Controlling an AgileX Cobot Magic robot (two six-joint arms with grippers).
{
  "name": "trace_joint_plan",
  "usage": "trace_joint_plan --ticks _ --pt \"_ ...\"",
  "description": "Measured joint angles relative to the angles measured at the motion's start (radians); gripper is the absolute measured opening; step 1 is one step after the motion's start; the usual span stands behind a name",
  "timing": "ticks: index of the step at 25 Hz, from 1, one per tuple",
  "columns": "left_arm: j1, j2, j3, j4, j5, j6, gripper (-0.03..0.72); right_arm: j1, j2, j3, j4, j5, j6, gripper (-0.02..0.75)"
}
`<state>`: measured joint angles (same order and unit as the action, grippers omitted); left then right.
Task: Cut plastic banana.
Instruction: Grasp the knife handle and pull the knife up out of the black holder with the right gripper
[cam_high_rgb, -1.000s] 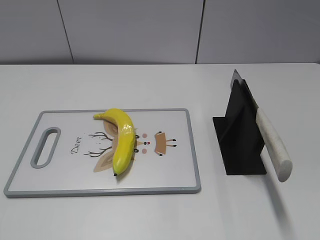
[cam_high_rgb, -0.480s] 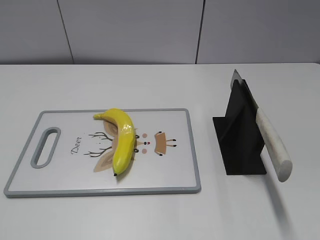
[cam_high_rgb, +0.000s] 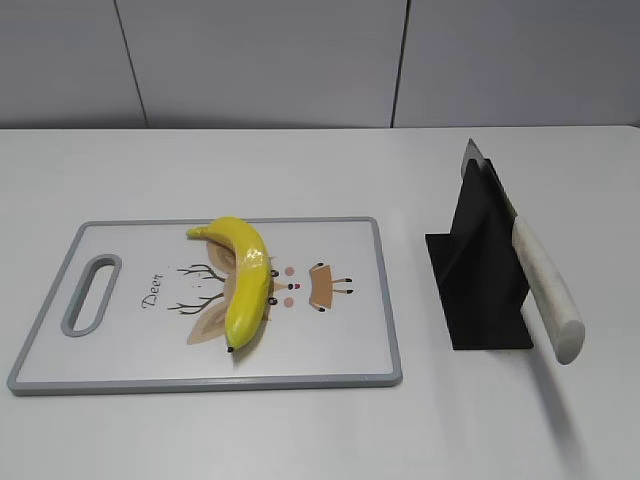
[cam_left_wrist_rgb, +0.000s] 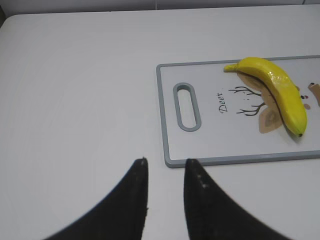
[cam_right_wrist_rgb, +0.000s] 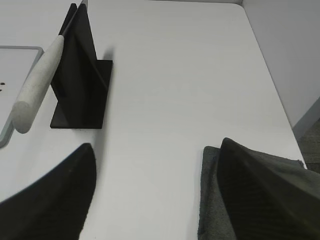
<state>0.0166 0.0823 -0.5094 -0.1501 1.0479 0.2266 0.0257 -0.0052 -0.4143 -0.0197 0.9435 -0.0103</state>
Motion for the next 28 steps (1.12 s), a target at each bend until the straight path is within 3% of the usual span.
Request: trace_joint_plan --ticks 12,15,18,20,28 --pt "0.0 0.0 0.0 0.0 0.0 -0.001 0.243 0.0 0.0 0.0 0.01 0.0 0.0 0.572" --pt "0.0 0.0 0.0 0.0 0.0 -0.001 0.337 0.0 -0.001 -0.003 0.01 0.003 0.0 0.572" --pt "0.0 0.0 0.0 0.0 0.0 -0.001 0.537 0.0 0.019 -0.032 0.008 0.015 -0.01 0.572" --pt "0.001 0.0 0.0 0.001 0.0 -0.001 0.608 0.0 0.053 -0.057 0.006 0.016 -0.023 0.572" --pt "0.001 0.0 0.0 0.003 0.0 -0.001 0.638 0.0 0.221 -0.164 0.044 0.058 -0.032 0.572"
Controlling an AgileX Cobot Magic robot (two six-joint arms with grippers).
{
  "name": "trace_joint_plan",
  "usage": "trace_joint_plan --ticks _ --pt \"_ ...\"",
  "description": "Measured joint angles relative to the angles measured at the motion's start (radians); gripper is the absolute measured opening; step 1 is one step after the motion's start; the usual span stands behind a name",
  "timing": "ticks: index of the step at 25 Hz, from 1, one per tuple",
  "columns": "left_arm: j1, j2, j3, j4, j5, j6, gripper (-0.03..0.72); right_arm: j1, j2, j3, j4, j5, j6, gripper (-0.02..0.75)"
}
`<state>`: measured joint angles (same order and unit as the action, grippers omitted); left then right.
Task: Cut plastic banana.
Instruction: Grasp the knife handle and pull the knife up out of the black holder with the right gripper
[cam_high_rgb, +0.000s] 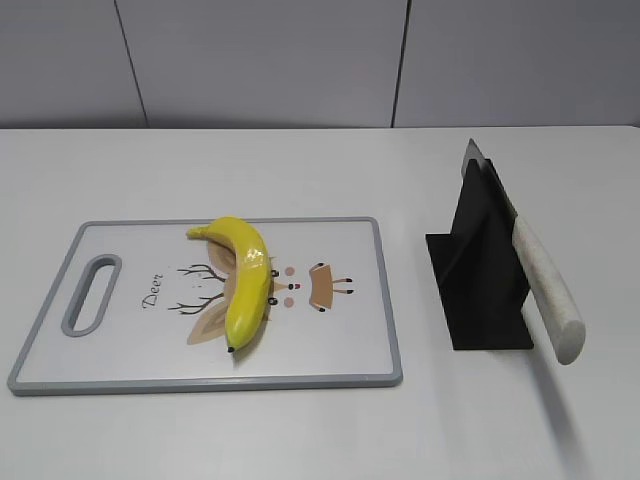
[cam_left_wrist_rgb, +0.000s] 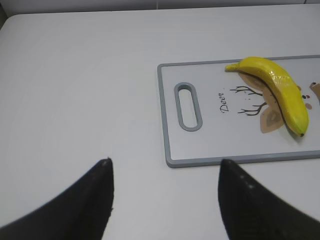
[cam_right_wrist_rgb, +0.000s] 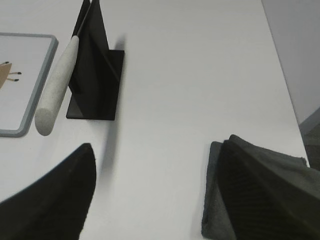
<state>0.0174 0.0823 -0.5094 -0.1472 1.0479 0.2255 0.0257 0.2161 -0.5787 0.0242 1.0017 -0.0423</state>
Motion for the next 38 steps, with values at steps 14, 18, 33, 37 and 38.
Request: trace_joint_plan --ticks 14,18,33,37,38 --pt "0.001 0.0 0.0 0.0 0.0 0.0 0.603 0.107 0.368 -0.126 0.044 0.186 0.131 0.572" --pt "0.002 0.0 0.0 0.0 0.0 0.0 0.595 0.208 0.498 -0.16 0.044 0.191 0.161 0.572" --pt "0.002 0.0 0.0 0.0 0.0 0.0 0.593 0.32 0.98 -0.297 0.176 0.087 0.212 0.536" --pt "0.002 0.0 0.0 0.0 0.0 0.0 0.593 0.32 1.095 -0.316 0.184 0.047 0.215 0.507" --pt "0.002 0.0 0.0 0.0 0.0 0.0 0.593 0.32 1.118 -0.323 0.183 0.041 0.215 0.505"
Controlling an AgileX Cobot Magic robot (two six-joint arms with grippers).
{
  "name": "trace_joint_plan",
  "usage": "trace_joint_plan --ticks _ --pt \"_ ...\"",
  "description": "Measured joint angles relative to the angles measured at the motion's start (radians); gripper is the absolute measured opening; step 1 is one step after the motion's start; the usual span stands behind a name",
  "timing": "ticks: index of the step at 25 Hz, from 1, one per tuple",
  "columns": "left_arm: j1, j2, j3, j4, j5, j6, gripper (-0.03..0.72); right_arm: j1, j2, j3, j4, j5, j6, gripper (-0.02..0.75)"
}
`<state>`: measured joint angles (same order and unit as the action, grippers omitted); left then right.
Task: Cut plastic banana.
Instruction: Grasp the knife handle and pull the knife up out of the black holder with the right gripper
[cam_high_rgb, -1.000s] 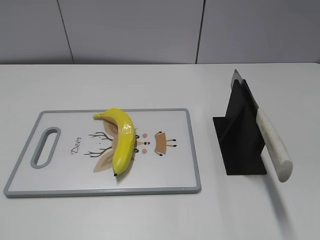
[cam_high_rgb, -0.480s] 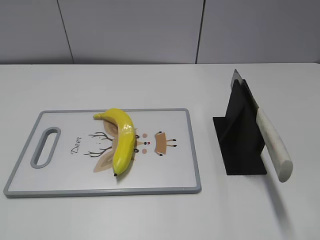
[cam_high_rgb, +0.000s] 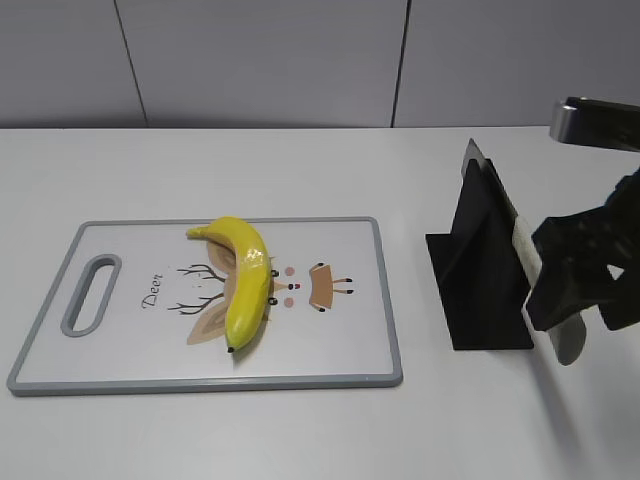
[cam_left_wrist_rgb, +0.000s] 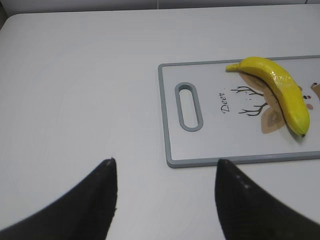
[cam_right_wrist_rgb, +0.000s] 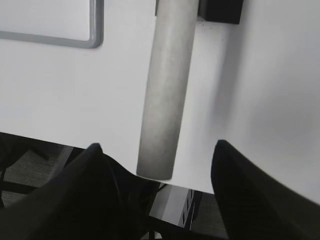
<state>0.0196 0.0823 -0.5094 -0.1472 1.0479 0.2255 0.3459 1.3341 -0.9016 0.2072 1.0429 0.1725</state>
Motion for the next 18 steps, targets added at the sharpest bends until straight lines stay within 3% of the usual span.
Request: trace_joint_plan --ticks 5,11,18 --pt "0.0 0.0 0.0 0.0 0.0 0.0 0.585 0.0 0.119 -0.051 -0.009 -0.029 0.011 0.498" --pt "0.0 0.0 0.0 0.0 0.0 0.0 0.583 0.0 0.223 -0.08 -0.052 -0.039 0.032 0.424" --pt "0.0 0.0 0.0 0.0 0.0 0.0 0.568 0.001 0.285 -0.081 -0.045 -0.057 0.033 0.247"
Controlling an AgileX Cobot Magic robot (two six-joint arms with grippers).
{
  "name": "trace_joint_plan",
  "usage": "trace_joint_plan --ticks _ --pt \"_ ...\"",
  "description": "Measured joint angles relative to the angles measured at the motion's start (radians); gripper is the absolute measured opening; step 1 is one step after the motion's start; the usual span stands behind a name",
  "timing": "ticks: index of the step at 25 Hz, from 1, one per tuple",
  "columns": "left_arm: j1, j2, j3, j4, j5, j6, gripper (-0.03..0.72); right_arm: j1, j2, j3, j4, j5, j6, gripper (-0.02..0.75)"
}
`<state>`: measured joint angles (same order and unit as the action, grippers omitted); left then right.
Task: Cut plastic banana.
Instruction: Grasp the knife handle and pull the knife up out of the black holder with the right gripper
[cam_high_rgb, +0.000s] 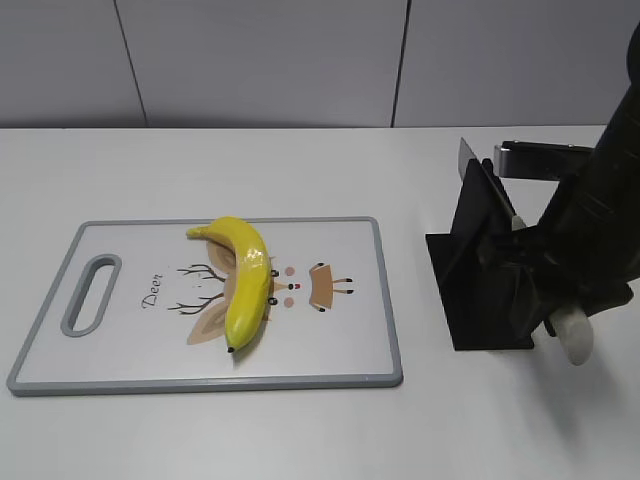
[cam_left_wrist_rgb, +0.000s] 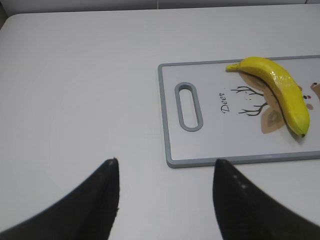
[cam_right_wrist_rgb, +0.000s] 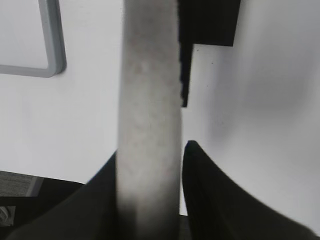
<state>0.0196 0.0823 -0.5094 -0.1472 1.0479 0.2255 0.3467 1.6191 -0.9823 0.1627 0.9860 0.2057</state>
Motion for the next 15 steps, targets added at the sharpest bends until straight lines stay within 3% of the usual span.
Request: trace_joint_plan --ticks 2,15 --pt "0.0 0.0 0.0 0.0 0.0 0.0 0.568 0.001 0.001 0.0 0.006 -0.002 0.0 0.169" --pt "0.0 0.0 0.0 0.0 0.0 0.0 0.556 0.001 -0.004 -0.001 0.005 -0.031 0.001 0.172"
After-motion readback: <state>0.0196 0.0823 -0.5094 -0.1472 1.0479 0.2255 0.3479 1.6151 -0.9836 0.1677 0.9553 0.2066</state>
